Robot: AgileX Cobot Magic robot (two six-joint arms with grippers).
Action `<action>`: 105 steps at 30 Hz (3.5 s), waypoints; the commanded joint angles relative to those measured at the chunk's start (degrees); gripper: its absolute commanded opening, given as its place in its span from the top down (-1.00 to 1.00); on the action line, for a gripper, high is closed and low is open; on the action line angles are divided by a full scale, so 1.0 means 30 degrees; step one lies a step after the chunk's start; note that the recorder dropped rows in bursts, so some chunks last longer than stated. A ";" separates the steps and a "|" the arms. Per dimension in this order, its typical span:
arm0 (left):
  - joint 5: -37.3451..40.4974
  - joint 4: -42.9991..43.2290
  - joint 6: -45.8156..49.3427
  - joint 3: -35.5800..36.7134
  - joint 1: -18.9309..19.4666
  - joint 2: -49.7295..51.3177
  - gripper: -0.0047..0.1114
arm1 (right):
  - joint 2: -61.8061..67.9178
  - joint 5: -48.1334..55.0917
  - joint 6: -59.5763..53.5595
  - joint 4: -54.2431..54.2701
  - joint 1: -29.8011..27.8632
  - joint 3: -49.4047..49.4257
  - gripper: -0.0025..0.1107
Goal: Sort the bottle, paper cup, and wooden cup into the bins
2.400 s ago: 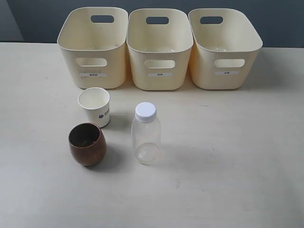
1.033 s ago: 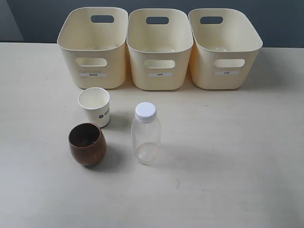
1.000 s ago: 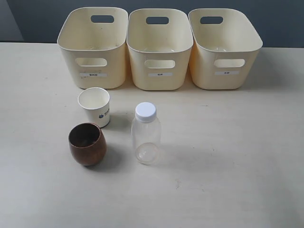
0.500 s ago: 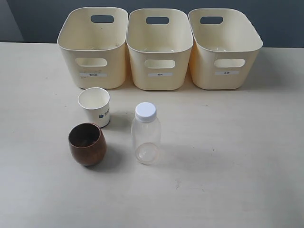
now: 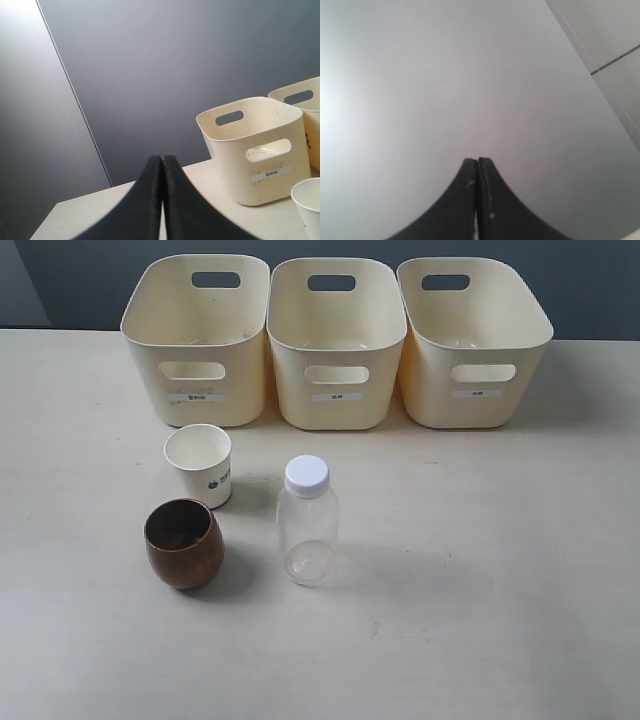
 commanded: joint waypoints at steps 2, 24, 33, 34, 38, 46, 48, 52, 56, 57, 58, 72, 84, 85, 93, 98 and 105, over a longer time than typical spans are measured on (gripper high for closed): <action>-0.0087 0.0007 -0.0043 0.0034 -0.0028 -0.0045 0.92 | 0.4224 0.0056 0.1781 -0.4140 0.0308 -0.4192 0.97; -0.0087 0.0007 -0.0043 0.0034 -0.0028 -0.0045 0.92 | 2.3893 0.1689 0.2048 -1.6701 1.4249 -1.2752 0.97; -0.0087 0.0007 -0.0043 0.0034 -0.0028 -0.0045 0.92 | 2.5701 0.1152 0.2133 -1.6534 1.5064 -1.2752 0.10; -0.0087 0.0007 -0.0043 0.0034 -0.0028 -0.0045 0.92 | 2.5925 0.1119 0.2133 -1.6534 1.5390 -1.2752 -0.04; -0.0087 0.0007 -0.0043 0.0034 -0.0028 -0.0045 0.92 | 2.7036 0.0915 0.2133 -1.5769 1.6419 -1.2752 -0.59; -0.0087 0.0007 -0.0043 0.0034 -0.0028 -0.0045 0.92 | 2.7895 0.3135 0.2133 -1.4786 1.7228 -1.2752 -0.55; -0.0087 0.0007 -0.0043 0.0034 -0.0028 -0.0045 0.92 | 2.7895 0.3469 0.2133 -1.4690 1.7228 -1.2752 -0.55; -0.0087 0.0007 -0.0043 0.0034 -0.0028 -0.0045 0.92 | 2.7895 0.3826 0.2133 -1.3889 1.7518 -1.2752 -0.55; -0.0087 0.0007 -0.0043 0.0034 -0.0028 -0.0045 0.92 | 2.7816 0.4938 0.2133 -1.3889 1.8737 -1.2752 -0.55; -0.0087 0.0007 -0.0043 0.0034 -0.0028 -0.0045 0.92 | 2.7776 0.5022 0.2133 -1.3889 1.9089 -1.2752 -0.55; -0.0087 0.0007 -0.0043 0.0034 -0.0028 -0.0045 0.92 | 2.7738 0.5022 0.2133 -1.3802 1.9397 -1.2752 -0.55; -0.0087 0.0007 -0.0043 0.0034 -0.0028 -0.0045 0.92 | 2.7191 0.7320 0.1997 -1.3037 1.9724 -1.2752 -0.55; -0.0087 0.0007 -0.0043 0.0034 -0.0028 -0.0045 0.92 | 2.7191 0.7548 0.1997 -1.2781 1.9724 -1.2752 -0.55; -0.0087 0.0007 -0.0043 0.0034 -0.0028 -0.0045 0.92 | 2.7191 0.7617 0.1997 -1.2744 1.9724 -1.2752 -0.55; -0.0087 0.0007 -0.0043 0.0034 -0.0028 -0.0045 0.92 | 2.7816 0.7416 0.2035 -1.2781 1.9724 -1.2752 -0.55; -0.0087 0.0007 -0.0043 0.0034 -0.0028 -0.0045 0.92 | 2.7816 0.7157 0.2035 -1.2821 1.9437 -1.2752 -0.55; -0.0087 0.0007 -0.0043 0.0034 -0.0028 -0.0045 0.92 | 2.7939 0.6958 0.2035 -1.2644 1.8983 -1.2752 -0.55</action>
